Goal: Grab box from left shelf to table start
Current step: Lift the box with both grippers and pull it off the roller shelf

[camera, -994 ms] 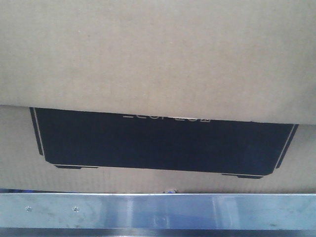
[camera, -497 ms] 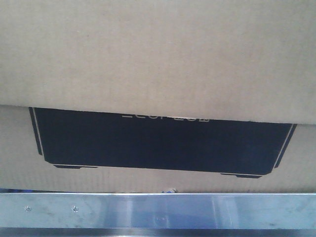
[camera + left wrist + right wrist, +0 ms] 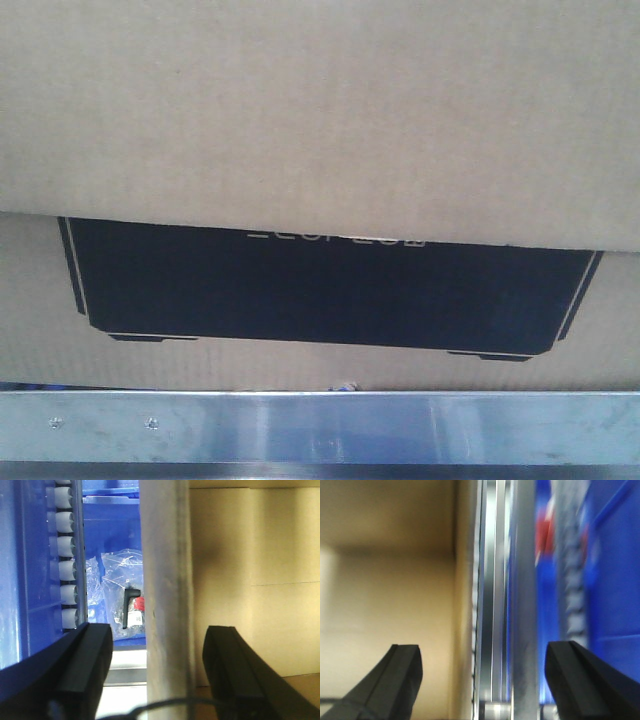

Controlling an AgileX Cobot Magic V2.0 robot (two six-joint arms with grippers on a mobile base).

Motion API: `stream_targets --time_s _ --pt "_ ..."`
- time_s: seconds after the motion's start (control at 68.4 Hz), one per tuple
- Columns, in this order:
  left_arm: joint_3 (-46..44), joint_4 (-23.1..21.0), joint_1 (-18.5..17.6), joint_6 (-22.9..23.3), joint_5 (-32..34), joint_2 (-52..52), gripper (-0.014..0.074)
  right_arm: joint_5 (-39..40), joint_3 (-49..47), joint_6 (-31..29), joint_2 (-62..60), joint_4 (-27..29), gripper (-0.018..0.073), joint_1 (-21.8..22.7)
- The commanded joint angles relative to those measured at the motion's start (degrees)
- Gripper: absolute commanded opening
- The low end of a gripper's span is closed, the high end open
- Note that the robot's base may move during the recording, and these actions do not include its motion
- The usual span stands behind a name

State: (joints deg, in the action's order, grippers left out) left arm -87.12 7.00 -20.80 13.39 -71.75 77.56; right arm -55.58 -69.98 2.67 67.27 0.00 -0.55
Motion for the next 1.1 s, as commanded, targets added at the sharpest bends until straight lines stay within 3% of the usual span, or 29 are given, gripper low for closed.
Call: stream_targets --time_s 0.0,0.102,0.161,0.249,0.278,0.322,0.395,0.453,0.687,0.804,1.082 --pt "-1.9 0.8 0.2 0.7 0.8 -1.6 0.0318 3.6 -2.1 -0.7 2.6 0.0 0.0599 0.1" --pt "-1.9 0.7 0.2 0.7 1.1 -1.6 0.0318 3.6 -2.1 -0.8 5.6 0.0 0.0549 0.1" --pt "-1.9 0.7 0.2 0.7 1.2 -1.6 0.0312 3.8 -2.1 -0.8 6.8 0.0 0.0461 0.1" --pt "-1.9 0.7 0.2 0.7 1.2 -1.6 0.0232 4.1 -2.1 -1.2 7.1 0.0 0.0267 0.1" --pt "-1.9 0.7 0.2 0.7 1.2 -1.6 0.0143 4.5 -2.1 -1.2 6.9 0.0 0.0132 0.1" --pt "-1.9 0.7 0.2 0.7 1.2 -1.6 0.0044 4.6 -2.1 -1.2 6.7 0.0 0.0038 0.1" --pt "-1.9 0.7 0.2 0.7 1.2 -1.6 -0.012 4.9 -2.1 -1.2 6.4 0.0 0.0078 0.1" --pt "-1.9 0.6 0.2 0.5 1.5 -1.6 -0.0069 4.9 -2.1 -1.2 6.3 0.0 0.0062 0.1" --pt "-1.9 0.0 0.2 0.7 2.0 -2.7 -0.0086 5.1 -2.1 -1.2 5.1 0.0 0.005 0.1" --pt "-0.8 -2.3 0.2 0.7 4.2 -7.1 -0.0086 6.4 -2.1 -1.2 0.6 0.0 0.005 0.1" --pt "12.3 -3.2 0.2 1.1 12.0 -21.6 -0.0086 9.1 2.4 -1.2 -11.8 3.5 0.005 0.1"
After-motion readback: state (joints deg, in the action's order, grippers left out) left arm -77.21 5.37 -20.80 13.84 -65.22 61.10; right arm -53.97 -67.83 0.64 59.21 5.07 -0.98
